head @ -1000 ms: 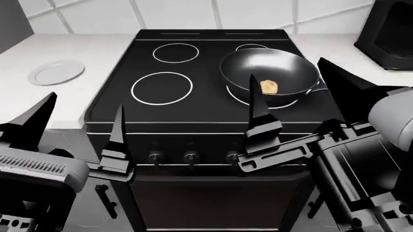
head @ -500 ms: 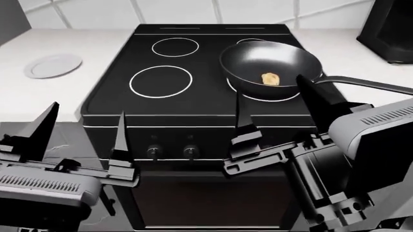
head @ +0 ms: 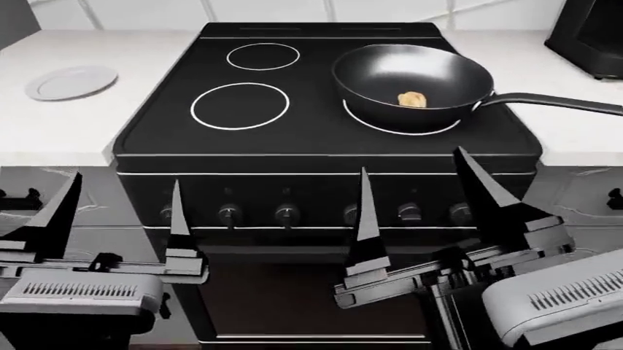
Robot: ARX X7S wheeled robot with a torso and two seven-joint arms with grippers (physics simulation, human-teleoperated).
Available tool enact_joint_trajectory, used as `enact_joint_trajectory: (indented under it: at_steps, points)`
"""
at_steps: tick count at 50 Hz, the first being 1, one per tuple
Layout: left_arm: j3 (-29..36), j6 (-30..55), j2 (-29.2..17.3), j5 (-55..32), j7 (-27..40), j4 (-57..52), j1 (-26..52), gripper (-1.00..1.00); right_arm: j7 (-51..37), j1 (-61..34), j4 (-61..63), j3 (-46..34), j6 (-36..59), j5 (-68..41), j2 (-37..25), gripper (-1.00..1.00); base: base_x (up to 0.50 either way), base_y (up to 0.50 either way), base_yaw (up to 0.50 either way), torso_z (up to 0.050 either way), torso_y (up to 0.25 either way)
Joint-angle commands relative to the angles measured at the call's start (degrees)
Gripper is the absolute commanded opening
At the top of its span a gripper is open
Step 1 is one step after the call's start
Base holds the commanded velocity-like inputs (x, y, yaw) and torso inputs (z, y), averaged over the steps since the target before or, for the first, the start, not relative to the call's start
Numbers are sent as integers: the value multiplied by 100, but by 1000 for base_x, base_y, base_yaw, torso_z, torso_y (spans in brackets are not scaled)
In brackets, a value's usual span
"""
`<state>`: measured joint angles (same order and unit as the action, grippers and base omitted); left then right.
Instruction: Pick the croissant and place it on the pan. Then turn on the stove to warm the croissant.
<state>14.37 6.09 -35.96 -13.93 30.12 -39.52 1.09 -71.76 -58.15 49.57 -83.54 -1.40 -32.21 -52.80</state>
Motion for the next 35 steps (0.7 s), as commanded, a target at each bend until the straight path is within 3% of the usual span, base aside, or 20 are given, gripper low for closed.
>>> enact_joint_trajectory:
  at_steps: [1, 11, 35]
  points:
    - [150, -384, 115, 222, -28, 325, -165, 100, -5, 542, -377, -191, -582, 893, 45, 100, 0, 0, 0, -50, 0]
    - [246, -603, 251, 242, -87, 715, -106, 100, 100, 751, -828, -114, -1219, 626, 106, 100, 0, 0, 0, -50, 0]
    - [296, -854, 428, 238, -115, 1302, 8, 100, 265, 945, -1298, -64, -1581, 439, 373, 100, 0, 0, 0, -50, 0]
